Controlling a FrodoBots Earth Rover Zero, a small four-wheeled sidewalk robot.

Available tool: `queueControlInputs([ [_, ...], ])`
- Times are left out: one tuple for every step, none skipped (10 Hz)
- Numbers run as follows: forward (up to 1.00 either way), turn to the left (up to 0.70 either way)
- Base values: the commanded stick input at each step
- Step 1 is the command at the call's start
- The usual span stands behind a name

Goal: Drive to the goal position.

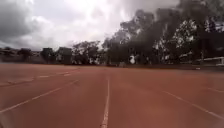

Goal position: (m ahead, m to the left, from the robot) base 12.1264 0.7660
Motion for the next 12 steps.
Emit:
queueControlInputs([
  [0.6,0.0],
  [0.6,0.0],
  [0.6,0.0],
  [0.6,0.0],
  [0.6,0.0],
  [0.6,0.0],
  [0.6,0.0],
  [0.6,0.0],
  [0.6,0.0],
  [0.6,0.0],
  [0.6,0.0],
  [0.6,0.0],
])
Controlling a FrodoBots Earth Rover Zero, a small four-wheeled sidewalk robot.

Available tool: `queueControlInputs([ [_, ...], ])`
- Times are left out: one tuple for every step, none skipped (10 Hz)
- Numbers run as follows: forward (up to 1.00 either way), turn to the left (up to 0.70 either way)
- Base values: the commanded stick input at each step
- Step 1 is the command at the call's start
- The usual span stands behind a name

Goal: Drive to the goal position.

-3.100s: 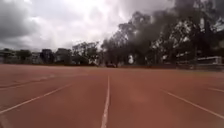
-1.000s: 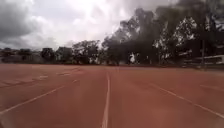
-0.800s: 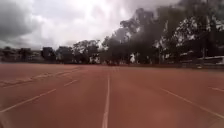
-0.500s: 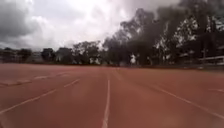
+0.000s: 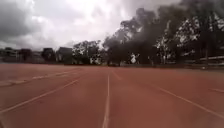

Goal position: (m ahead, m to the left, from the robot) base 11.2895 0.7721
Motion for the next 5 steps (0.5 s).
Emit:
queueControlInputs([
  [0.6,0.0],
  [0.6,0.0],
  [0.6,0.0],
  [0.6,0.0],
  [0.6,0.0],
])
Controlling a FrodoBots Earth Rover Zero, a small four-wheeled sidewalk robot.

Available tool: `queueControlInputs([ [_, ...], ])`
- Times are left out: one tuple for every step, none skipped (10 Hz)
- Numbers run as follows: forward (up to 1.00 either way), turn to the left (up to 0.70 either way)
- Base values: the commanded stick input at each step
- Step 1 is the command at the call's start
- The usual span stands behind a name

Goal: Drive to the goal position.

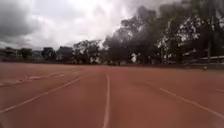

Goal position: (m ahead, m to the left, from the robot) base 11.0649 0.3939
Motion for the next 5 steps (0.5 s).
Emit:
queueControlInputs([
  [0.6,0.0],
  [0.6,0.0],
  [0.6,0.0],
  [0.6,0.0],
  [0.6,0.0],
])
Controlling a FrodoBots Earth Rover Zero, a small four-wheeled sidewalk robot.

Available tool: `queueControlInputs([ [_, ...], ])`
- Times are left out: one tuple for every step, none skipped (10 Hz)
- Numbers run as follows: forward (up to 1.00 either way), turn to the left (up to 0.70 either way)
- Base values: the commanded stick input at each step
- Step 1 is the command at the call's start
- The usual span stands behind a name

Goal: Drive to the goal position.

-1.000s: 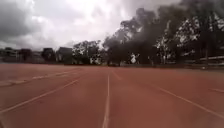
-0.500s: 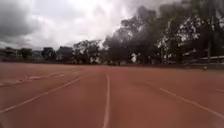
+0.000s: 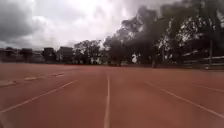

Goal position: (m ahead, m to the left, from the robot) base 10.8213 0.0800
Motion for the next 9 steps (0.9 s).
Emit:
queueControlInputs([
  [0.6,0.0],
  [0.6,0.0],
  [0.6,0.0],
  [0.6,0.0],
  [0.45,0.0],
  [0.45,0.0],
  [0.45,0.0],
  [0.45,0.0],
  [0.45,0.0],
])
